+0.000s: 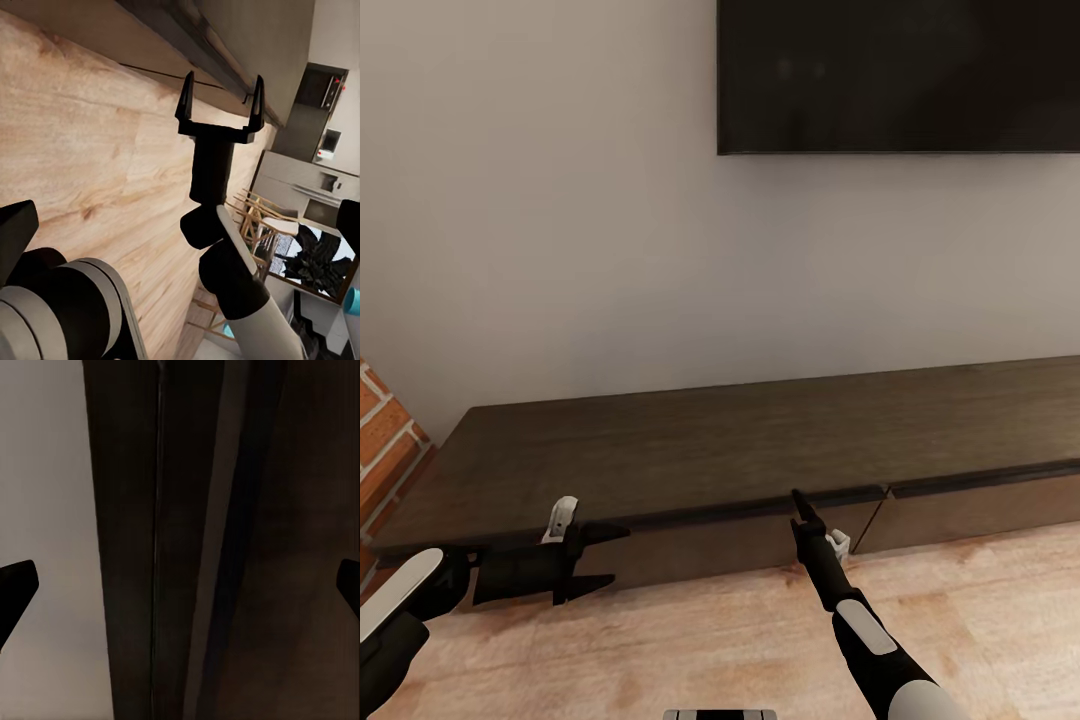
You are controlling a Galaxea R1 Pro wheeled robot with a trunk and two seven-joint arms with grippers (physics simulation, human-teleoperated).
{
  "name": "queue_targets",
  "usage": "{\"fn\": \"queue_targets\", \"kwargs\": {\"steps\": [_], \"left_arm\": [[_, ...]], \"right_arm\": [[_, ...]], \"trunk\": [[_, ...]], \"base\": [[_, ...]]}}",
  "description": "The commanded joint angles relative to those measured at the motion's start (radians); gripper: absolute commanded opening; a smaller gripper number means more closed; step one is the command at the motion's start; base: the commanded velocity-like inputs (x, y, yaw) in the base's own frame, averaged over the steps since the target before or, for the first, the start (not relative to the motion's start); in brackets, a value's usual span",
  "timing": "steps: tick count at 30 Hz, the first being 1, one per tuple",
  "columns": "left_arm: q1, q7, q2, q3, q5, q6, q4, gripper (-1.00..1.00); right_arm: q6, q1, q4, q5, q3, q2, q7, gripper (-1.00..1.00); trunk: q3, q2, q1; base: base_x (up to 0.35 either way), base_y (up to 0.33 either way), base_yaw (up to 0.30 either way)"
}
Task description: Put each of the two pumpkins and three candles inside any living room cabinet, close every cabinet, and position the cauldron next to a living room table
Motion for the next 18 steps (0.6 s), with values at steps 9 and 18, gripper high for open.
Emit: {"fn": "queue_targets", "kwargs": {"steps": [9,18], "left_arm": [[-0.001,0.009,0.001,0.0,0.011,0.0,0.0,1.0],[-0.001,0.009,0.001,0.001,0.011,0.0,0.0,1.0]], "right_arm": [[0.004,0.0,0.0,-0.01,0.003,0.0,0.002,1.0],[0.003,0.0,0.001,-0.011,0.003,0.0,0.002,1.0]], "trunk": [[-0.001,0.0,0.0],[-0.001,0.0,0.0]], "base": [[0.018,-0.012,0.0],[0.0,0.0,0.0]]}}
